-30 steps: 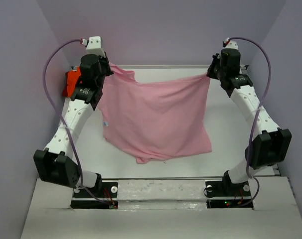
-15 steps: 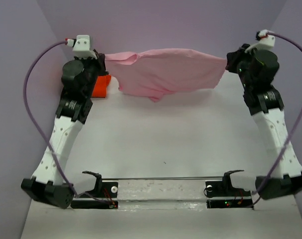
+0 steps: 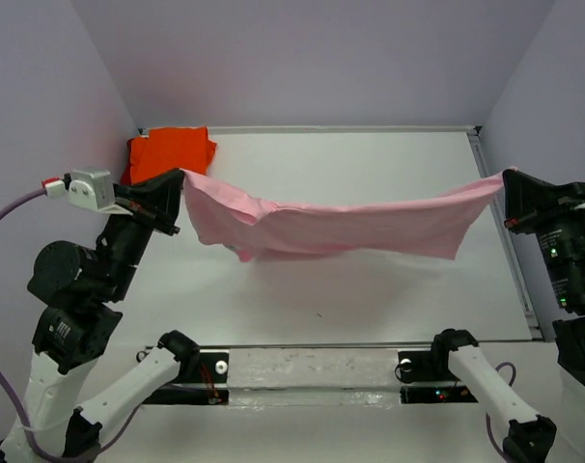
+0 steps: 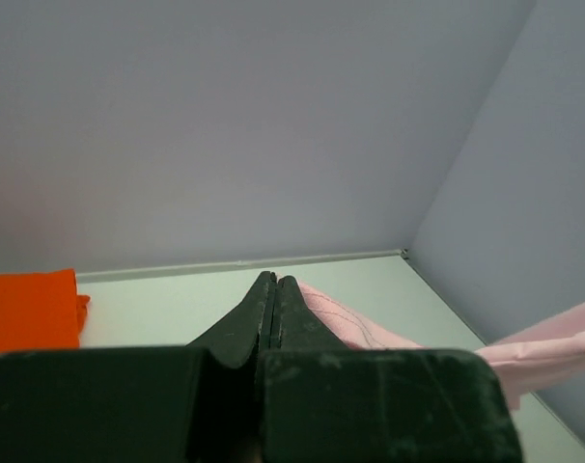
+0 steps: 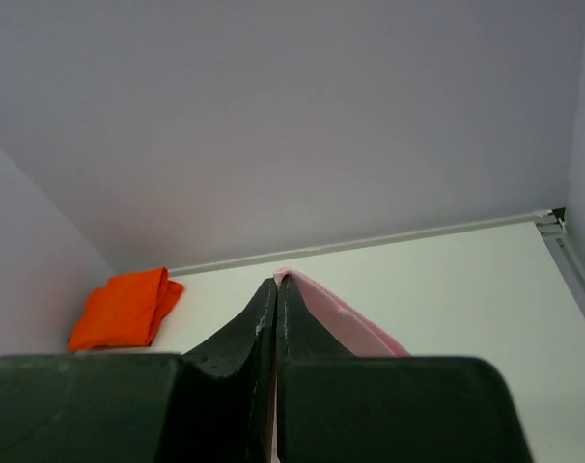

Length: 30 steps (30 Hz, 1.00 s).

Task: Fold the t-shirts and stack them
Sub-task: Flatten out the tshirt

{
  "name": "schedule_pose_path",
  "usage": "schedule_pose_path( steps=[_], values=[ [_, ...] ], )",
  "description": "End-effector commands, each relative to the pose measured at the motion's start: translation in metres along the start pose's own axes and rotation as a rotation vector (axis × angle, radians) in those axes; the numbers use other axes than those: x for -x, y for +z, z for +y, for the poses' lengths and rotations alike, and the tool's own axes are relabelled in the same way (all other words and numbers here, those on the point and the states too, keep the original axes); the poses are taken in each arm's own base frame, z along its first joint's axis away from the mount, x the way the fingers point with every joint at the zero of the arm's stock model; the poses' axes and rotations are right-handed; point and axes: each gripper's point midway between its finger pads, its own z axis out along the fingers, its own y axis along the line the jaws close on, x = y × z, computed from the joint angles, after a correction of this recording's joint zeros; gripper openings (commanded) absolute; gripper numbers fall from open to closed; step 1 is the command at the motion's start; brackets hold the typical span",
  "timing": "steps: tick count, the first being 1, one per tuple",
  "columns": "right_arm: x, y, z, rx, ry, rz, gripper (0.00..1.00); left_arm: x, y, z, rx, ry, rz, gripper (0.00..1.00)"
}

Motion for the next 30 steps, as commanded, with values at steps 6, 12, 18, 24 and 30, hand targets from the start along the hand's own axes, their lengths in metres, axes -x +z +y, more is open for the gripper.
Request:
schedule_pose_path(
  steps=[6,12,18,24,30],
  values=[
    [0.077,0.073,0.021,-0.036,-0.039,-0.044,0.0,0.118,0.081,-0.029,0.029,0.085,-0.136,0.0],
    [0.042,0.171,0.004,-0.141,-0.052,0.059,0.0,0.11,0.152,-0.02,0.123,0.142,-0.113,0.0],
    [-0.088,0.246,-0.05,-0.275,-0.102,0.228,0.0,-0.048,0.217,0.064,0.191,0.133,0.128,0.0],
    [-0.276,0.283,-0.128,-0.466,-0.128,0.498,0.0,-0.182,0.246,0.149,0.31,0.116,0.24,0.0],
    [-0.399,0.31,-0.176,-0.57,-0.12,0.637,0.0,-0.295,0.281,0.204,0.39,0.147,0.373,0.0]
  ],
)
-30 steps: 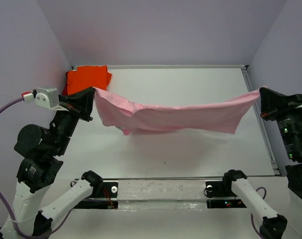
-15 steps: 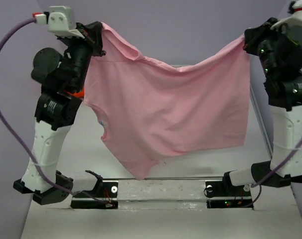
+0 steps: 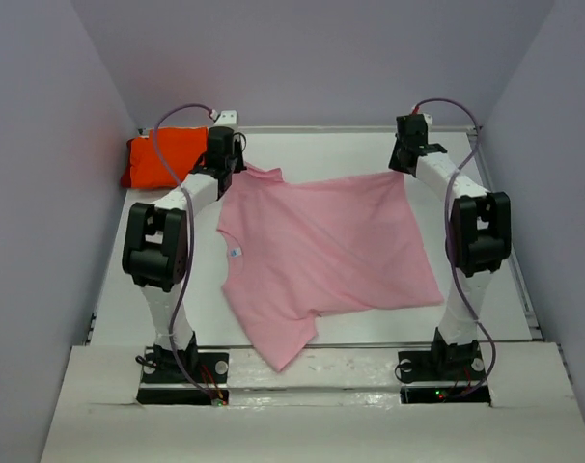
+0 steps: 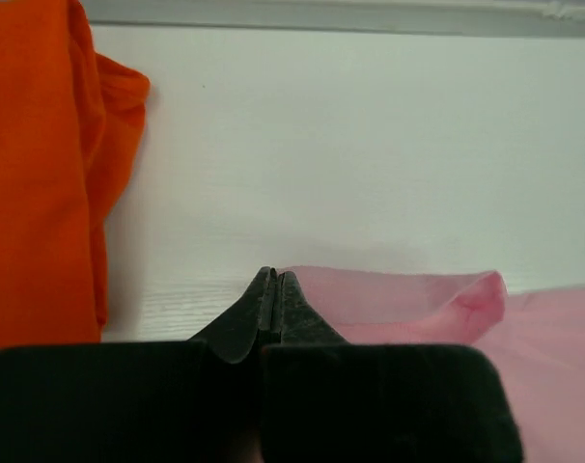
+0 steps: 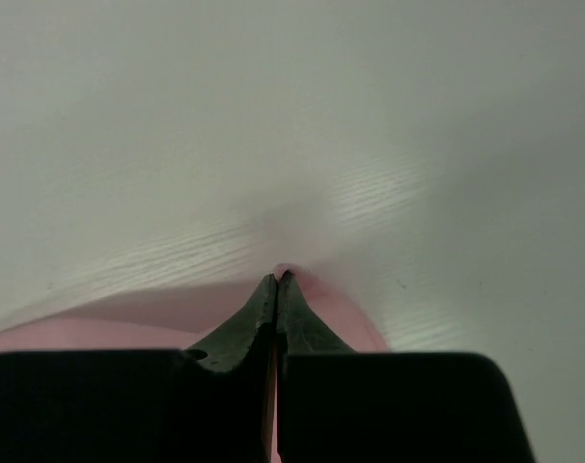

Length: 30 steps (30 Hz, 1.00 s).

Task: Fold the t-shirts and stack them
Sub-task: Flatten out the tshirt, then fold the flattened tshirt in 1/3 of the way

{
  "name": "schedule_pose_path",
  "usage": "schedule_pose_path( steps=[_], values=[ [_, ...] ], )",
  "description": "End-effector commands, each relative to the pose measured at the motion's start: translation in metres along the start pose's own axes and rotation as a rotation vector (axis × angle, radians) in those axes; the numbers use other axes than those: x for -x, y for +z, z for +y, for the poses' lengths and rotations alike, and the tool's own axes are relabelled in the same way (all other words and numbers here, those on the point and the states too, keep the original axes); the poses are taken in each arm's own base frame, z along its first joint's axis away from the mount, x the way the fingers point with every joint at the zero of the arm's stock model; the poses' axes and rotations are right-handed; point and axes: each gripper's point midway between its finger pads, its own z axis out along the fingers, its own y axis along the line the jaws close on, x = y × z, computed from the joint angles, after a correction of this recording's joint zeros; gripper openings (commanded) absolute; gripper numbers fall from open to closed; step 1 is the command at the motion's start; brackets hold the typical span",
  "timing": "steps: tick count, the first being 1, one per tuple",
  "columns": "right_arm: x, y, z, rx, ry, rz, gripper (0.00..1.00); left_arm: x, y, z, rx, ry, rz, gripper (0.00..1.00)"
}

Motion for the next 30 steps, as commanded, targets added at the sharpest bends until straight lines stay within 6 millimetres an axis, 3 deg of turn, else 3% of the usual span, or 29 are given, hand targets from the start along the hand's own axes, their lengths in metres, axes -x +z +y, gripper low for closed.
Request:
schedule_pose_path(
  steps=[1,2,3,4,6,7,11,14,15,17,18,20,22,23,25,27,30],
  values=[
    [0.039,0.03,0.01,-0.01,0.096,-0.134,0.0,0.071,0.024,-0.011,-0.018,-0.041,-0.237,0.0],
    [0.024,0.05,0.014,-0.009,0.081,-0.098,0.0,0.056,0.04,-0.009,-0.01,-0.037,-0.203,0.0],
    [0.034,0.053,0.02,0.009,0.076,-0.116,0.0,0.065,0.045,-0.012,-0.015,-0.032,-0.223,0.0],
    [0.023,0.069,0.022,0.001,0.059,-0.095,0.0,0.049,0.06,-0.011,-0.018,-0.023,-0.183,0.0],
    [0.025,0.076,0.026,0.008,0.048,-0.098,0.0,0.046,0.071,-0.011,-0.016,-0.007,-0.168,0.0],
    [0.033,0.08,0.024,0.012,0.053,-0.108,0.0,0.061,0.076,-0.01,-0.012,-0.007,-0.188,0.0],
    [0.035,0.086,0.023,0.022,0.045,-0.111,0.0,0.057,0.092,-0.011,-0.041,-0.018,-0.173,0.0],
    [0.034,0.079,0.02,0.02,0.037,-0.111,0.0,0.066,0.084,-0.012,-0.053,-0.029,-0.191,0.0],
    [0.041,0.071,0.019,0.021,0.041,-0.125,0.0,0.057,0.082,-0.009,-0.053,-0.027,-0.175,0.0],
    [0.037,0.071,0.011,0.017,0.048,-0.131,0.0,0.07,0.069,-0.008,-0.056,-0.031,-0.207,0.0],
    [0.037,0.072,0.009,0.026,0.051,-0.126,0.0,0.062,0.067,-0.006,-0.055,-0.029,-0.194,0.0],
    [0.028,0.08,0.003,0.02,0.054,-0.091,0.0,0.066,0.059,-0.003,-0.061,-0.036,-0.2,0.0],
    [0.028,0.073,0.001,0.018,0.077,-0.093,0.0,0.056,0.055,-0.002,-0.064,-0.033,-0.176,0.0],
    [0.015,0.072,0.0,0.025,0.094,-0.072,0.0,0.061,0.047,-0.002,-0.071,-0.039,-0.19,0.0],
    [0.023,0.057,0.003,0.059,0.111,-0.099,0.0,0.058,0.035,-0.002,-0.081,-0.057,-0.198,0.0],
    [0.013,0.052,-0.002,0.051,0.114,-0.08,0.0,0.047,0.031,-0.001,-0.082,-0.062,-0.178,0.0],
    [0.014,0.036,-0.003,0.067,0.122,-0.082,0.0,0.041,0.022,-0.002,-0.086,-0.068,-0.147,0.0]
  ],
)
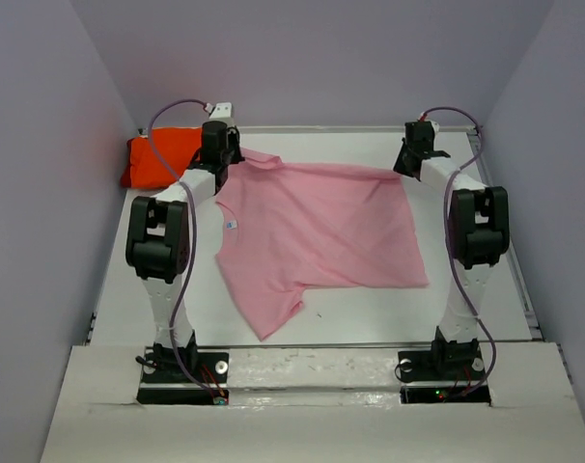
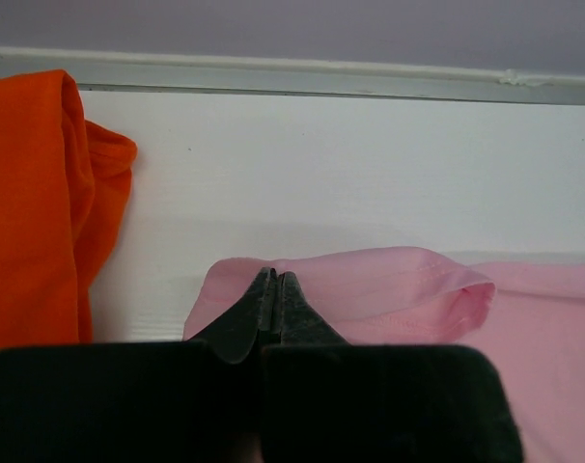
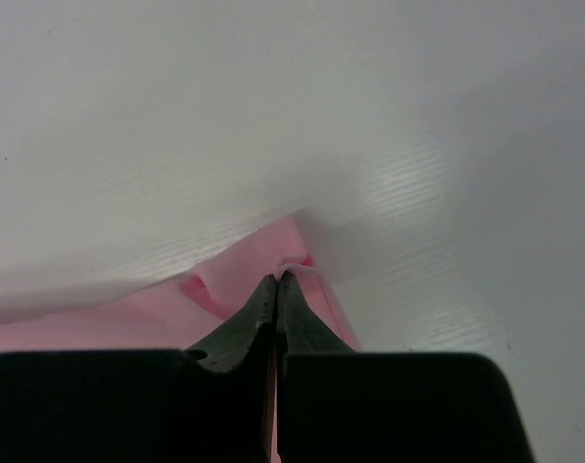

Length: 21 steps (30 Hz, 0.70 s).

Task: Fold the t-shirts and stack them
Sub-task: Fold the flattened tshirt in 1/3 of the way

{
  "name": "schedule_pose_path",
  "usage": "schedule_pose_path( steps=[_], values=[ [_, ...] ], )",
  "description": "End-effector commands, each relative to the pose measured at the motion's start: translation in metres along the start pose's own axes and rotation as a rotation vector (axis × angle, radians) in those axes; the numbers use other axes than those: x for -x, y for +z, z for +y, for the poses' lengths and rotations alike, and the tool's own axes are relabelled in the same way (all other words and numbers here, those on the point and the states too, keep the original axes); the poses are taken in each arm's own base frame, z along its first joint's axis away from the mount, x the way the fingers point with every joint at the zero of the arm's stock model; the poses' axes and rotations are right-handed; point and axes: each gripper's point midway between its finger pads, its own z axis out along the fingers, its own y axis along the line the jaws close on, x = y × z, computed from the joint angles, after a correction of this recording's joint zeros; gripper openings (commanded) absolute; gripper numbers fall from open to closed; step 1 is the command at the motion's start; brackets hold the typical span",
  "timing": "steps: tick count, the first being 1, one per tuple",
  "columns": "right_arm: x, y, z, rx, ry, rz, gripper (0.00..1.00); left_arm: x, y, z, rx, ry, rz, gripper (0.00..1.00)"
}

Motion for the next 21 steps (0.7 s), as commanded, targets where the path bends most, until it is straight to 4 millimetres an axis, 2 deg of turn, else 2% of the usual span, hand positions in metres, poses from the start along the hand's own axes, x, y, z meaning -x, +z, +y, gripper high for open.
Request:
schedule_pose_path(
  steps=[1,2,3,6,8,9,10,12,13,14,16,18,21],
  values=[
    [0.038,-0.038,0.01,0.068,0.058,-0.104,0.0,0.049,-0.032,-0.014,-0.061,-0.032,-0.103,0.0],
    [0.035,-0.045,0.008,0.072,0.064,-0.101,0.0,0.041,-0.034,-0.012,-0.058,-0.033,-0.085,0.0],
    [0.04,-0.05,0.009,0.083,0.067,-0.111,0.0,0.037,-0.037,-0.011,-0.055,-0.035,-0.077,0.0],
    [0.033,-0.062,0.004,0.084,0.072,-0.099,0.0,0.033,-0.048,-0.01,-0.059,-0.042,-0.065,0.0],
    [0.025,-0.068,0.0,0.08,0.071,-0.086,0.0,0.021,-0.055,-0.011,-0.066,-0.053,-0.029,0.0],
    [0.028,-0.076,-0.001,0.084,0.075,-0.094,0.0,0.012,-0.058,-0.01,-0.065,-0.059,-0.01,0.0],
    [0.026,-0.08,-0.003,0.082,0.076,-0.093,0.0,0.016,-0.063,-0.013,-0.079,-0.068,-0.024,0.0],
    [0.016,-0.086,-0.008,0.077,0.073,-0.081,0.0,0.004,-0.069,-0.01,-0.073,-0.082,-0.006,0.0],
    [0.02,-0.094,-0.009,0.082,0.075,-0.095,0.0,0.006,-0.074,-0.01,-0.076,-0.085,-0.013,0.0],
    [0.011,-0.095,-0.014,0.072,0.069,-0.078,0.0,0.001,-0.075,-0.01,-0.073,-0.083,0.0,0.0],
    [0.011,-0.103,-0.016,0.077,0.068,-0.086,0.0,-0.006,-0.078,-0.006,-0.05,-0.086,0.022,0.0],
    [0.0,-0.104,-0.02,0.068,0.067,-0.065,0.0,-0.008,-0.084,-0.004,-0.036,-0.088,0.034,0.0],
    [-0.005,-0.114,-0.023,0.075,0.071,-0.054,0.0,-0.01,-0.094,-0.004,-0.039,-0.108,0.047,0.0]
  ],
)
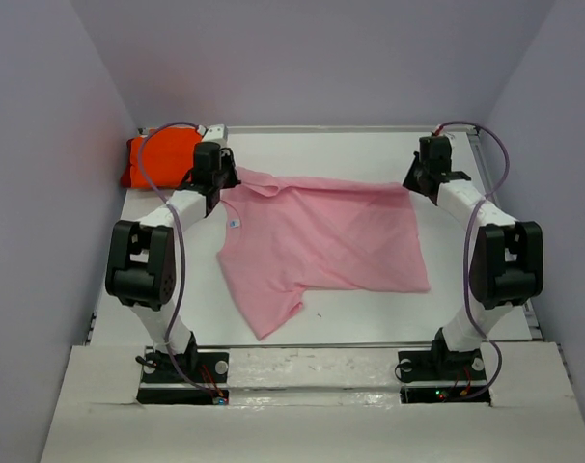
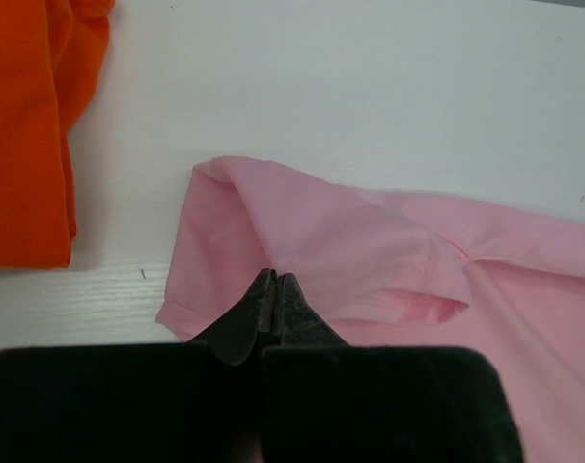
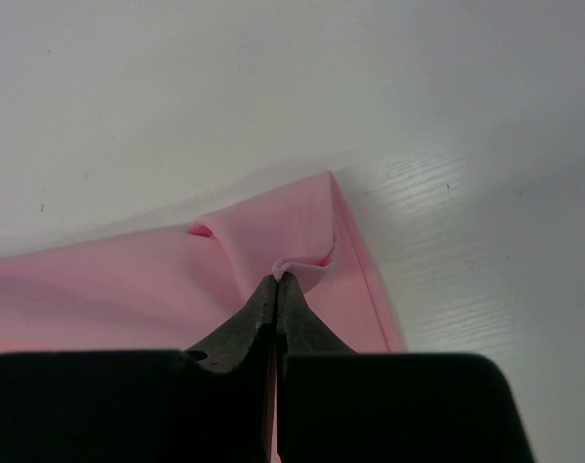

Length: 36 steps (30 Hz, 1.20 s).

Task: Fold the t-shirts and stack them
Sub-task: Fold the flattened tshirt in 1/3 of the way

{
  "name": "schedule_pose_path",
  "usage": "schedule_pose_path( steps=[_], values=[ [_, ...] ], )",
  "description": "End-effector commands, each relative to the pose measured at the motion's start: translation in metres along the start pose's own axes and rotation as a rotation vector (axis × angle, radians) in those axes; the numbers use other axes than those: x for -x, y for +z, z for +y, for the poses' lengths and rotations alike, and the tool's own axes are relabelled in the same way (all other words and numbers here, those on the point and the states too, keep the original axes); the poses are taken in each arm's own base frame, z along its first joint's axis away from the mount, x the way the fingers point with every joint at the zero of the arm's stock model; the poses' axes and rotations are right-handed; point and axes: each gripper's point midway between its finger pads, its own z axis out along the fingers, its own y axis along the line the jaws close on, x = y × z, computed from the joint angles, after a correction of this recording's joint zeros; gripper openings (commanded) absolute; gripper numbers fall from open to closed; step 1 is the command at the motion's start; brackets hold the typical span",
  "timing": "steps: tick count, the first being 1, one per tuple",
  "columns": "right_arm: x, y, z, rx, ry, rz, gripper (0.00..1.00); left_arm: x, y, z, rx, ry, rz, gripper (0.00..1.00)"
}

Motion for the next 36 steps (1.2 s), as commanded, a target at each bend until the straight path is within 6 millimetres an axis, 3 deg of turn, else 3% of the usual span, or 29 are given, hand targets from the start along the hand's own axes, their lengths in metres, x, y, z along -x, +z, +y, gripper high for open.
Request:
schedule_pose_path(
  steps=[1,6,11,15,19,24,26,27,28,30,31,33,36],
  values=[
    [0.003,-0.019,-0.001,0.02,0.019,-0.025,0.0,0.025,-0.027,-0.005,-0.009,-0.03,-0.055,0.0],
    [-0.017,-0.03,-0.009,0.02,0.01,0.025,0.0,0.019,-0.041,-0.004,-0.001,-0.042,-0.035,0.0],
    [-0.04,-0.038,-0.012,0.044,0.009,0.079,0.0,-0.003,-0.049,0.0,0.006,-0.07,0.017,0.0],
    [-0.062,-0.037,-0.02,0.027,0.004,0.121,0.0,-0.027,-0.049,-0.001,-0.008,-0.107,0.07,0.0],
    [-0.076,-0.033,-0.02,0.034,0.01,0.163,0.0,-0.065,-0.045,-0.007,-0.054,-0.164,0.164,0.0],
    [-0.09,-0.026,-0.023,0.024,0.005,0.205,0.0,-0.091,-0.041,-0.009,-0.07,-0.197,0.218,0.0],
    [-0.094,-0.026,-0.024,0.024,-0.001,0.217,0.38,-0.097,-0.04,-0.007,-0.063,-0.202,0.236,0.14],
    [-0.093,-0.028,-0.025,0.023,-0.001,0.213,0.53,-0.097,-0.04,-0.007,-0.062,-0.21,0.237,0.33],
    [-0.092,-0.029,-0.025,0.023,0.0,0.208,0.82,-0.092,-0.043,-0.007,-0.059,-0.213,0.223,0.37],
    [-0.084,-0.034,-0.024,0.029,-0.009,0.187,0.87,-0.081,-0.047,-0.007,-0.049,-0.215,0.191,0.45],
    [-0.077,-0.04,-0.023,0.035,-0.008,0.168,0.88,-0.067,-0.054,-0.006,-0.039,-0.211,0.147,0.52],
    [-0.062,-0.047,-0.02,0.044,-0.007,0.129,0.88,-0.046,-0.062,-0.005,-0.024,-0.202,0.093,0.55],
    [-0.035,-0.056,-0.013,0.061,-0.015,0.069,0.88,0.007,-0.078,-0.013,-0.039,-0.172,-0.028,0.57]
  ],
)
